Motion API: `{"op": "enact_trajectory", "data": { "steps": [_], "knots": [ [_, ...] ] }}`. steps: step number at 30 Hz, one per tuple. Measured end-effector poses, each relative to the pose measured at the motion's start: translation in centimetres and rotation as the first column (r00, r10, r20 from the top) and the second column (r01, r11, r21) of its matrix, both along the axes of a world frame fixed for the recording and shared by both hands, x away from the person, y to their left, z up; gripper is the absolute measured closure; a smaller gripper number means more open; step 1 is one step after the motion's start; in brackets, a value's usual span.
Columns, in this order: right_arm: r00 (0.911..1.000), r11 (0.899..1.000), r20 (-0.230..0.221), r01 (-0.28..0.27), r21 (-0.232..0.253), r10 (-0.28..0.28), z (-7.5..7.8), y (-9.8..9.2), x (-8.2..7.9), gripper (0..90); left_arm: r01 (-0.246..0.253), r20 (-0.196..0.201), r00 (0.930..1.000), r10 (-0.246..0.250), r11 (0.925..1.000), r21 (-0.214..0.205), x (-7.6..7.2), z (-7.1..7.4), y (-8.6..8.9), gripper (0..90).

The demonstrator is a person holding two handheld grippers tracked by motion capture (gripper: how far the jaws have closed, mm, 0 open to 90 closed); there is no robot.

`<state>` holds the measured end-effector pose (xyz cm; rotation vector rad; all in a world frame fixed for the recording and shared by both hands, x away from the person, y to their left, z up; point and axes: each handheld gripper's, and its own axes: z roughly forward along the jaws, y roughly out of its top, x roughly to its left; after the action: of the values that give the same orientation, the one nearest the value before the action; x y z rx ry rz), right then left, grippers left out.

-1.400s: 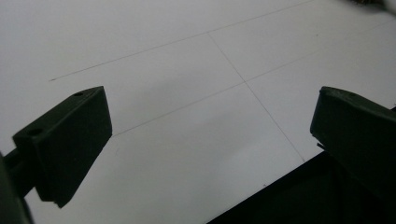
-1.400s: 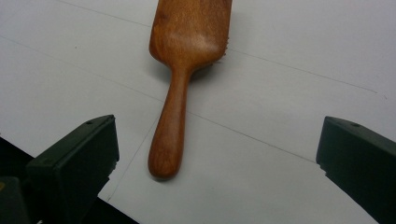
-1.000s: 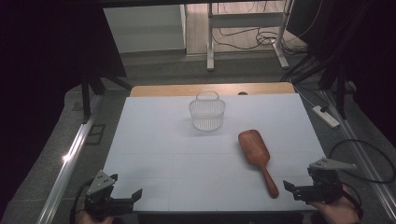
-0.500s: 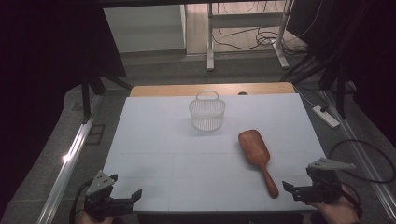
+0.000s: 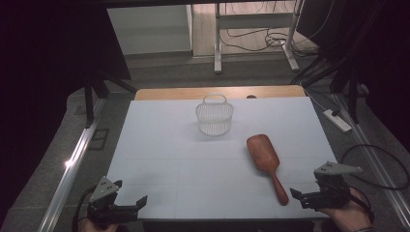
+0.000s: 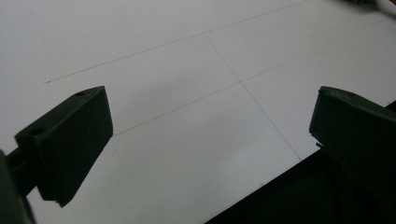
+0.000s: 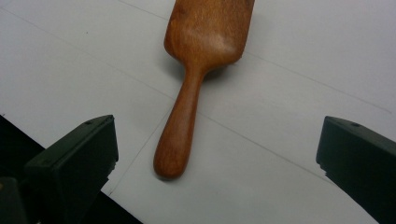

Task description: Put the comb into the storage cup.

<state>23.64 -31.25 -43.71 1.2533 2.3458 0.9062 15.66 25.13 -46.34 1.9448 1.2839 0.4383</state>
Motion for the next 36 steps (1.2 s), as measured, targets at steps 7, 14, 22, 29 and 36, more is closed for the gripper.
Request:
{"op": "enact_trajectory", "data": {
  "steps": [7,14,22,29,36],
  "knots": [
    [0.9993,0.999,-0.011,-0.036,-0.004,0.036,0.1,0.6,0.7,0.0,0.0,0.001,1.0,0.0,1.0,-0.004,0.0,0.0,0.0,0.4],
    [0.9978,0.998,-0.038,-0.056,-0.017,0.055,-0.1,1.3,1.8,0.0,0.0,0.0,1.0,0.0,1.0,-0.005,0.0,0.0,0.1,0.4],
    [0.9969,0.997,-0.043,-0.068,-0.03,0.067,-0.3,1.8,2.5,0.0,0.001,0.001,1.0,-0.001,1.0,-0.005,0.0,0.0,0.1,0.4],
    [0.9909,0.993,-0.072,-0.116,-0.035,0.113,-0.6,3.2,3.3,0.0,0.001,0.001,1.0,-0.001,1.0,-0.005,0.0,0.0,0.1,0.5],
    [0.9855,0.988,-0.087,-0.15,-0.042,0.146,-0.9,4.5,4.1,0.0,0.001,0.001,1.0,-0.001,1.0,-0.005,0.0,0.0,0.1,0.5]
  ]
}}
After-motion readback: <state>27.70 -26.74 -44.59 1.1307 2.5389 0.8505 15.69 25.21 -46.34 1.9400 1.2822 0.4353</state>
